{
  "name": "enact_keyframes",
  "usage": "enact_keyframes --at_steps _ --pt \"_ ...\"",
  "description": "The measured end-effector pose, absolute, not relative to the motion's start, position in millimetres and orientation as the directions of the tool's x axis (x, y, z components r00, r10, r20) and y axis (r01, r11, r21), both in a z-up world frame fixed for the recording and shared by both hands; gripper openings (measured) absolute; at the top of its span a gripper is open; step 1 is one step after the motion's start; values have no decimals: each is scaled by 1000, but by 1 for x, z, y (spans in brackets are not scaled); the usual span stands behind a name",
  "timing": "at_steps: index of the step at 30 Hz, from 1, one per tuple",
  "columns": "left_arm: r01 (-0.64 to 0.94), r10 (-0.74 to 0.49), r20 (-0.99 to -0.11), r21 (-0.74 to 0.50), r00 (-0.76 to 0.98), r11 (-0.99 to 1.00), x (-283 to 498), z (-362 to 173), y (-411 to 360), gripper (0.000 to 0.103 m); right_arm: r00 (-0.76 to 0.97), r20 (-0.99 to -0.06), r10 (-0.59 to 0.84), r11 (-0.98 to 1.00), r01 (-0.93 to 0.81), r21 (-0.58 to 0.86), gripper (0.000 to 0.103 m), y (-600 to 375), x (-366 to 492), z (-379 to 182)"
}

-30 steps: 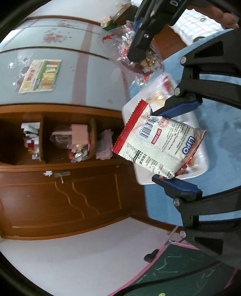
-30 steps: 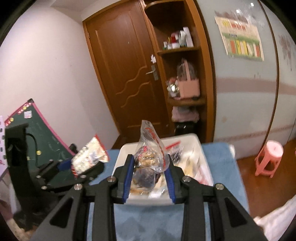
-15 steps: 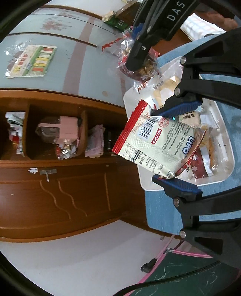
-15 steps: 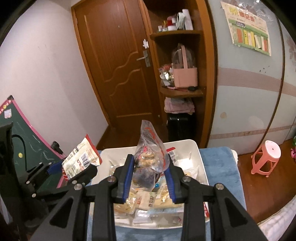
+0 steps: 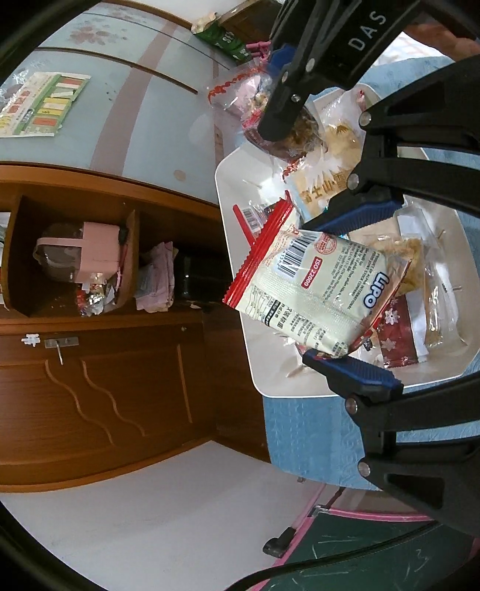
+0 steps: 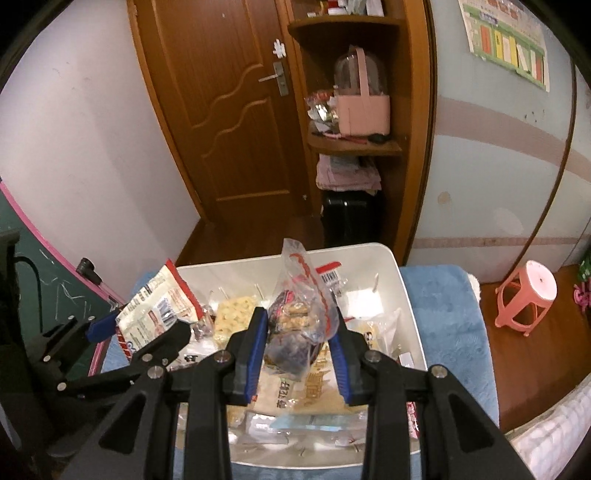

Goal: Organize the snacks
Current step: 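Lift both packets over the white bin and open both tools to release them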

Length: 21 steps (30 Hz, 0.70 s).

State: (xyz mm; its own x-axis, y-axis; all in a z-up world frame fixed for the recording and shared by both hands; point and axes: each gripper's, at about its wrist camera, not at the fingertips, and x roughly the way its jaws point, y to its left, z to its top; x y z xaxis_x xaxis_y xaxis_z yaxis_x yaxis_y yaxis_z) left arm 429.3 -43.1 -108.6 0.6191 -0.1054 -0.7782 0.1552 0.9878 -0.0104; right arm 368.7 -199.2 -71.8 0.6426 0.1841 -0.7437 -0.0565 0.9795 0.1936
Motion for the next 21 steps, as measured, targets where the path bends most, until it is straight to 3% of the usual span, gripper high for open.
enact_keyframes --at_steps 4,8,12,19,21 --pt "153 -86 -780 12 619 988 430 -113 -47 65 619 -760 197 975 -41 219 34 -203 374 -81" --pt "158 -67 -800 34 596 987 433 -121 -51 79 594 -773 224 969 -53 240 35 -202 377 -89" --pt "160 -72 -811 27 581 987 433 -125 -50 92 602 -773 200 975 -46 216 51 -200 373 -89" --pt "181 -114 -839 -20 531 983 431 -133 -48 93 610 -768 195 977 -48 210 52 -197 367 -86" --pt "176 -115 -839 -23 532 984 427 -132 -48 102 611 -767 196 976 -49 211 52 -197 365 -85"
